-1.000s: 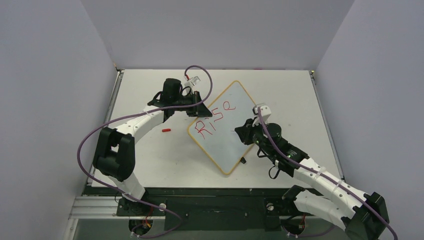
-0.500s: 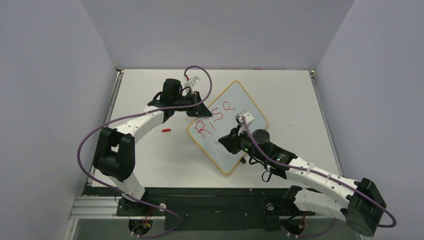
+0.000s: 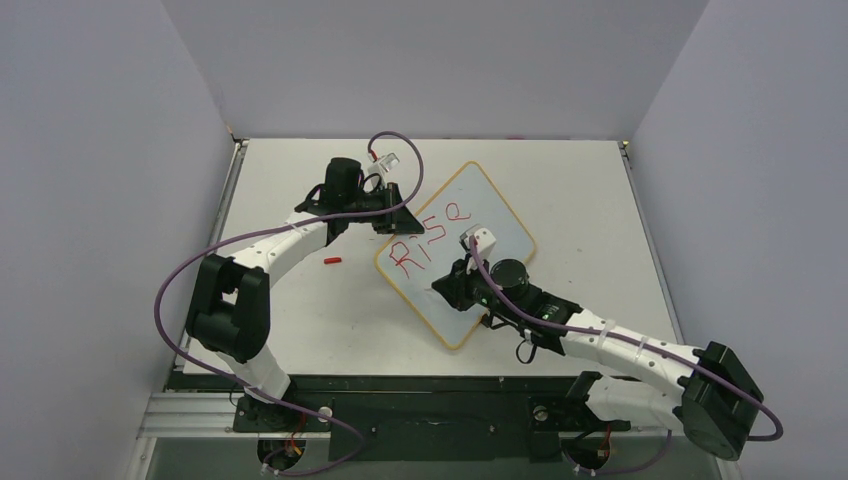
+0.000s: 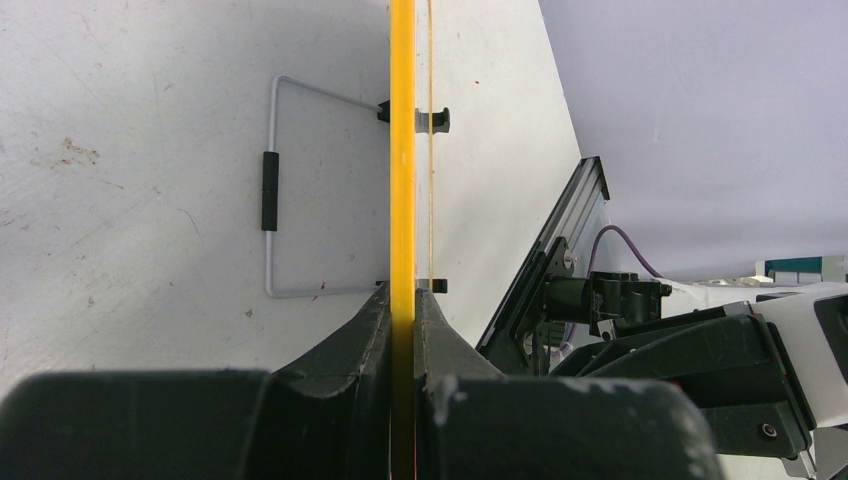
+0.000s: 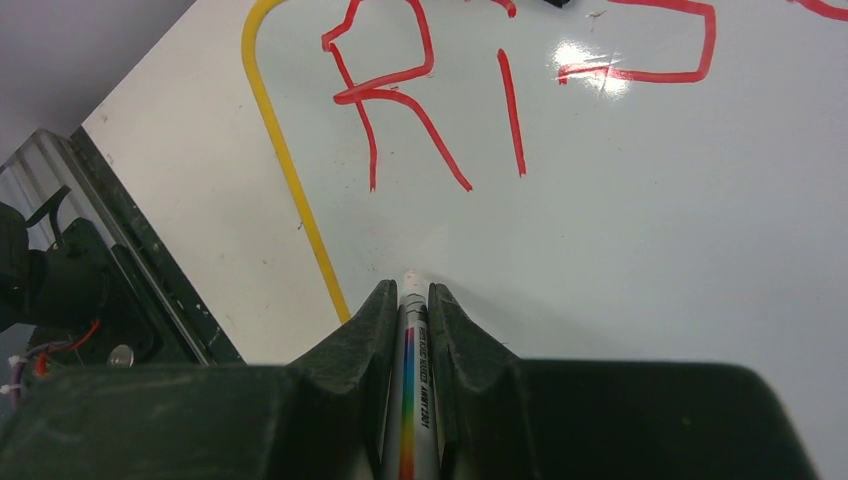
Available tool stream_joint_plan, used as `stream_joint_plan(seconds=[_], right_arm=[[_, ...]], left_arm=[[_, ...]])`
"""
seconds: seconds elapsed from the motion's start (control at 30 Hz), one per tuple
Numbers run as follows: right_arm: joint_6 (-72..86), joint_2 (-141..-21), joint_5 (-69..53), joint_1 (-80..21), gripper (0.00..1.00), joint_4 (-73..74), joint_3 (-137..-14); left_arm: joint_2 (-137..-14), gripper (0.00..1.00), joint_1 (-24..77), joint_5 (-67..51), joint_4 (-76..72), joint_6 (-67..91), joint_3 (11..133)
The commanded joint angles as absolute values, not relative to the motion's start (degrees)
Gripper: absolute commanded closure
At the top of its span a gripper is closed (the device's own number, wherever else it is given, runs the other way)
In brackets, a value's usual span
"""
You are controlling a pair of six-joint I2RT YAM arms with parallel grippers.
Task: Write a sentence on the whiteboard
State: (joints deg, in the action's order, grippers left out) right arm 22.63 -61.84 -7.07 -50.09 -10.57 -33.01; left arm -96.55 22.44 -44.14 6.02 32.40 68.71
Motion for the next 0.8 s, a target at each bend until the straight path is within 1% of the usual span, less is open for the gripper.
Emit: stream_joint_plan(seconds=[0.0,0.43,0.77], right_arm=[[21.6,-62.7,-4.5,-50.5,1.0,-12.5,-36.0],[21.9,-65.3,-3.8,-50.6,1.0,-12.9,-37.5],[21.6,-67.8,-4.1,-52.6,1.0,-11.6,-39.0]], left_arm=[[-94.6,1.0,22.2,-44.4,2.2,31.4,68.7],[-94.2,1.0,22.2,-44.3,2.2,31.5,68.5],[-94.3,1.0,22.1,-44.1,2.1,31.6,68.6]])
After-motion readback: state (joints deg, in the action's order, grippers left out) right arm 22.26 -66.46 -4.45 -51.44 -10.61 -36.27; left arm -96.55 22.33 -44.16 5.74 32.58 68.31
